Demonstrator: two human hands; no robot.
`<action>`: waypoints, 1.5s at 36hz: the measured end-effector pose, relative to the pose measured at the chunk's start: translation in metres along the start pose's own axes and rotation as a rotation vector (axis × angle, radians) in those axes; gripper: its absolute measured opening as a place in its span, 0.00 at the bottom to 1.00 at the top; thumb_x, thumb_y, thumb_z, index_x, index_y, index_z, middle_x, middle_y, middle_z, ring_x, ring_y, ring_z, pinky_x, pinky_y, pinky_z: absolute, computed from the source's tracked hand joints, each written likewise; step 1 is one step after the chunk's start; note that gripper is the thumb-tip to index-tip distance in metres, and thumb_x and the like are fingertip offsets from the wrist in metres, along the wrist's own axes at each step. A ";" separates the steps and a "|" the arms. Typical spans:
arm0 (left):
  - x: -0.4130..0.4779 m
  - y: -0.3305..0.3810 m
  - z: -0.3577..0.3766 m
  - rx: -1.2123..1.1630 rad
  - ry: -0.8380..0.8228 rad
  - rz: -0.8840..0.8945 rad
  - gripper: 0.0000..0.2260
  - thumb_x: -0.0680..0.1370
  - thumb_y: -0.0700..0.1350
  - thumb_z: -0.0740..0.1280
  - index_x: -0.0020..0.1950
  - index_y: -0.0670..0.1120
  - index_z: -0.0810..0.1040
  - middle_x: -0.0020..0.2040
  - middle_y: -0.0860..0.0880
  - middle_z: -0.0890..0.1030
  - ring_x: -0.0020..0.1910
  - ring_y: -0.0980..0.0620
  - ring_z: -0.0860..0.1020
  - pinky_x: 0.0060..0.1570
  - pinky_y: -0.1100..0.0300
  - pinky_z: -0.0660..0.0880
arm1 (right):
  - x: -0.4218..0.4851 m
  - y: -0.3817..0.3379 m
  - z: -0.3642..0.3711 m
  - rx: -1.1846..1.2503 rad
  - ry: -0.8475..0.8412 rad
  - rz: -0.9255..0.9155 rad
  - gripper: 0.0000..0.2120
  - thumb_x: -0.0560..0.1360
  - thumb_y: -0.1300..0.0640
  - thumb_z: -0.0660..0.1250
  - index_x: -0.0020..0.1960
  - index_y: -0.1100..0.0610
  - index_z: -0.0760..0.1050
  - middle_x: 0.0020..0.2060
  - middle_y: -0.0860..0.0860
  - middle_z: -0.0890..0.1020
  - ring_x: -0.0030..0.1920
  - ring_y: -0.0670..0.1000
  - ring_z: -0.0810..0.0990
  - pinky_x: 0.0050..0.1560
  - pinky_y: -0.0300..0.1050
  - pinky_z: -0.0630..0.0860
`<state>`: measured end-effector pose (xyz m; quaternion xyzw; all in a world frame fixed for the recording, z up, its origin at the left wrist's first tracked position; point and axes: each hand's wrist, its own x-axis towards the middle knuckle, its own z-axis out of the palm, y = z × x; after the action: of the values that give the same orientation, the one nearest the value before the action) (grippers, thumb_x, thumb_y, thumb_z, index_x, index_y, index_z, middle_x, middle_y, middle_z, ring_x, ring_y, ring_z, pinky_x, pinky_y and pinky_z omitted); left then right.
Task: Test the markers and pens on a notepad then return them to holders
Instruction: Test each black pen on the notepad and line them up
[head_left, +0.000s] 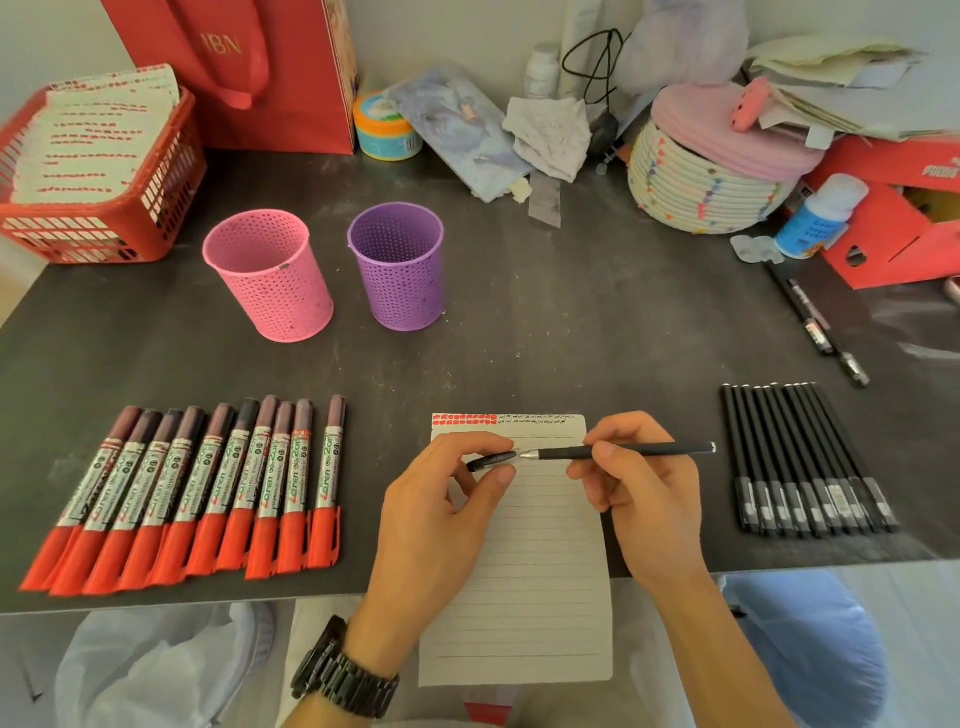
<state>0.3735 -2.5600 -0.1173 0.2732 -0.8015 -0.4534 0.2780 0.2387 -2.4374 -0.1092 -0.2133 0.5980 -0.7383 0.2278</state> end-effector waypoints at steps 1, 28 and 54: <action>0.000 0.000 0.000 0.004 0.001 0.006 0.14 0.76 0.45 0.73 0.55 0.62 0.78 0.50 0.67 0.78 0.39 0.62 0.74 0.38 0.75 0.69 | 0.000 0.000 0.000 -0.009 -0.004 -0.004 0.09 0.73 0.63 0.63 0.41 0.54 0.80 0.31 0.57 0.82 0.26 0.48 0.74 0.27 0.37 0.71; 0.001 -0.005 -0.003 -0.120 -0.026 0.056 0.11 0.73 0.48 0.74 0.54 0.58 0.83 0.51 0.64 0.83 0.49 0.59 0.82 0.45 0.71 0.74 | -0.002 -0.003 0.011 -0.324 -0.191 -0.035 0.03 0.73 0.56 0.74 0.46 0.50 0.82 0.41 0.48 0.86 0.35 0.45 0.81 0.32 0.41 0.76; -0.001 -0.013 0.015 0.553 -0.067 0.195 0.10 0.79 0.51 0.64 0.56 0.55 0.83 0.59 0.56 0.80 0.59 0.51 0.76 0.56 0.54 0.72 | 0.027 -0.105 -0.196 -1.205 0.342 0.240 0.25 0.76 0.49 0.73 0.67 0.53 0.67 0.44 0.47 0.81 0.46 0.56 0.81 0.52 0.54 0.74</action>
<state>0.3662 -2.5560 -0.1352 0.2451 -0.9260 -0.1976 0.2085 0.0938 -2.2802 -0.0434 -0.1147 0.9560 -0.2654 0.0505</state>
